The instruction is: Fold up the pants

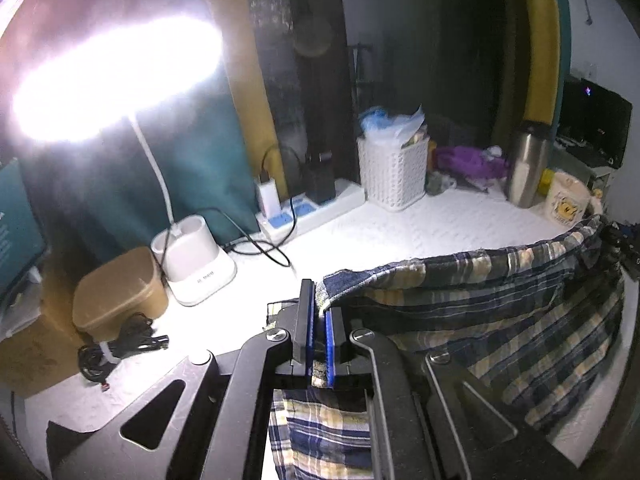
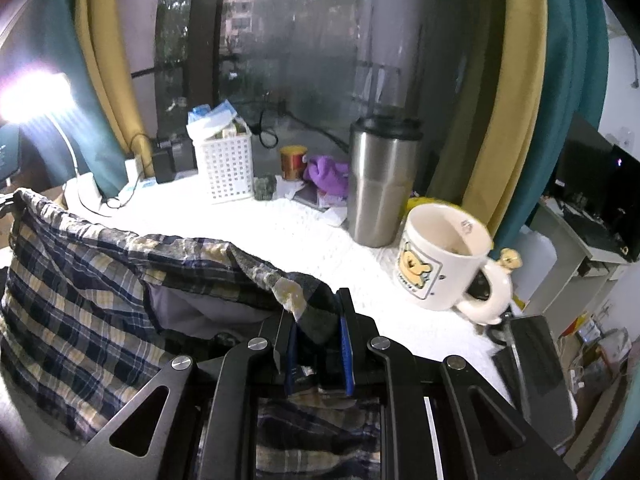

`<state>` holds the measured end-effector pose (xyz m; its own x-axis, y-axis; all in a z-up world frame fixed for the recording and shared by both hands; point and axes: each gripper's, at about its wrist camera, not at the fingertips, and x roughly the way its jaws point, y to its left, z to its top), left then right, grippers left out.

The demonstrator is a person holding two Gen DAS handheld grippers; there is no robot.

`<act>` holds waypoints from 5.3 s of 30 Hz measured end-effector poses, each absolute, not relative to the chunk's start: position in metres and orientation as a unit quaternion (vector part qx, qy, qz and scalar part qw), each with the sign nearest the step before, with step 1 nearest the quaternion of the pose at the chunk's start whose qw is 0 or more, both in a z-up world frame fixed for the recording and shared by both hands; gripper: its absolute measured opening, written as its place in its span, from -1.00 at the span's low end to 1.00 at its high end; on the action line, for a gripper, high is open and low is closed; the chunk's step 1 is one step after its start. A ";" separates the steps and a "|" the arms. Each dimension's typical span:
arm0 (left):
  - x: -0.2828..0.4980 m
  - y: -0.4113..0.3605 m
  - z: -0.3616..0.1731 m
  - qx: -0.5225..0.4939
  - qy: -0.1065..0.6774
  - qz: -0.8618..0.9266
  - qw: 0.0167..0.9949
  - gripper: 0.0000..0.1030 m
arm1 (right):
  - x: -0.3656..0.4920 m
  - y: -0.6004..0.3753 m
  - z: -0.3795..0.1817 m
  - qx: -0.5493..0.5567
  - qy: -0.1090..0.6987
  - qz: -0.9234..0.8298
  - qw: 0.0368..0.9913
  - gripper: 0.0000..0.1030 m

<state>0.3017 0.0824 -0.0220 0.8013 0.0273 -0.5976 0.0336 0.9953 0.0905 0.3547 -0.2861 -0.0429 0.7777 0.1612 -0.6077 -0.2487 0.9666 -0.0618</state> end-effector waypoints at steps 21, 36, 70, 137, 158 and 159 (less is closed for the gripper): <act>0.389 0.121 -0.091 0.039 0.400 0.018 0.915 -0.15 | 0.438 -0.262 -0.098 -0.075 0.394 0.076 0.913 -0.66; 0.332 0.155 -0.080 -0.021 0.406 0.028 0.913 0.03 | 0.412 -0.273 -0.076 -0.063 0.373 0.051 0.924 0.60; 0.175 0.117 -0.127 -0.117 0.462 0.000 0.879 0.04 | 0.295 -0.344 -0.107 0.052 0.409 0.054 0.909 0.60; 0.271 0.123 -0.124 -0.007 0.445 -0.016 0.895 -0.58 | 0.329 -0.284 -0.080 -0.027 0.365 0.107 0.924 0.42; 0.279 0.150 -0.088 -0.036 0.416 0.014 0.909 -0.71 | 0.366 -0.267 -0.083 -0.042 0.380 0.111 0.917 0.55; 0.283 0.149 -0.086 -0.031 0.416 0.015 0.909 -0.53 | 0.368 -0.267 -0.082 -0.041 0.380 0.112 0.918 0.55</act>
<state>0.2831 0.1495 -0.0860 0.6531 0.0014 -0.7573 -0.0528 0.9976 -0.0438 0.3679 -0.2668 -0.0819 0.6869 0.1741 -0.7055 -0.2360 0.9717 0.0100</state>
